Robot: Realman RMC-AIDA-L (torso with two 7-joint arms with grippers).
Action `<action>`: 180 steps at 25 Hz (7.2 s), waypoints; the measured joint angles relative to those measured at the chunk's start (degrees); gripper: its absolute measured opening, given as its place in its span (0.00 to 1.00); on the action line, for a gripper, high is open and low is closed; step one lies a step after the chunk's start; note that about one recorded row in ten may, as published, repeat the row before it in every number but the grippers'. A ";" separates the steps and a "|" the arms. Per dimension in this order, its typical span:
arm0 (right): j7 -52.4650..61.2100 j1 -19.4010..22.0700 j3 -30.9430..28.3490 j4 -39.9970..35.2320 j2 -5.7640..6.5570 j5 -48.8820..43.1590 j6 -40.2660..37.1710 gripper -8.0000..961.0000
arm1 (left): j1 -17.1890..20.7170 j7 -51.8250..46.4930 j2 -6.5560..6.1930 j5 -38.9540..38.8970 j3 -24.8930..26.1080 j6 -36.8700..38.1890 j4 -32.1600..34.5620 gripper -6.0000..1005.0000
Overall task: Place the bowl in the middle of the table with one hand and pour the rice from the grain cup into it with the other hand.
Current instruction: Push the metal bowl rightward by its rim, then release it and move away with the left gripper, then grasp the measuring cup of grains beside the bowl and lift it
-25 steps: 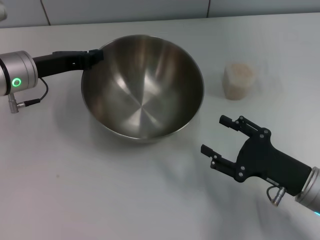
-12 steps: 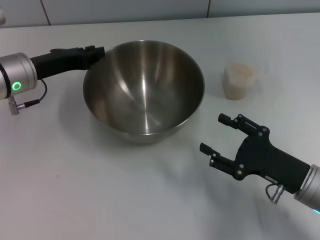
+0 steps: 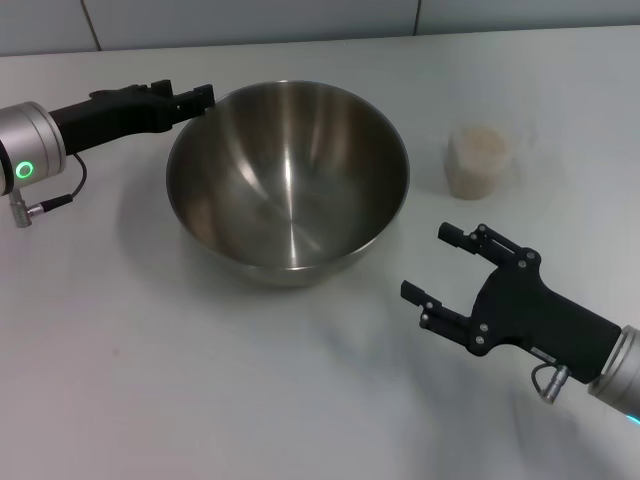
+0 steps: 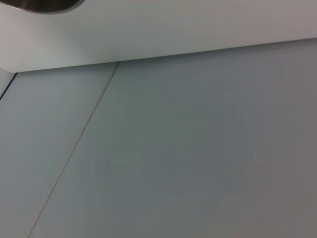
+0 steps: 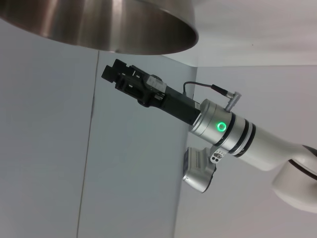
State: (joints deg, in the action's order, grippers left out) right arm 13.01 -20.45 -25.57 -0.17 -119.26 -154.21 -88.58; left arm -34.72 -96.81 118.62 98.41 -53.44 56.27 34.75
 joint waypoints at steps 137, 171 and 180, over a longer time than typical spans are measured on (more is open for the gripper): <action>8.07 -6.39 -31.61 2.98 0.05 4.54 30.89 0.77 | 13.00 20.35 -0.50 2.21 6.51 37.24 17.04 0.84; 7.34 -7.82 -33.16 3.07 0.18 4.53 32.16 0.77 | 12.01 20.35 -0.46 2.22 6.36 36.03 16.77 0.84; 6.03 -7.85 -33.14 3.12 0.13 4.53 32.16 0.77 | 12.37 20.35 -0.32 2.22 6.25 35.98 16.75 0.84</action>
State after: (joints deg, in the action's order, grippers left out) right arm 19.04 -28.30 -58.71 2.95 -119.13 -149.68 -56.43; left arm -22.35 -76.46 118.30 100.63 -47.19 92.25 51.50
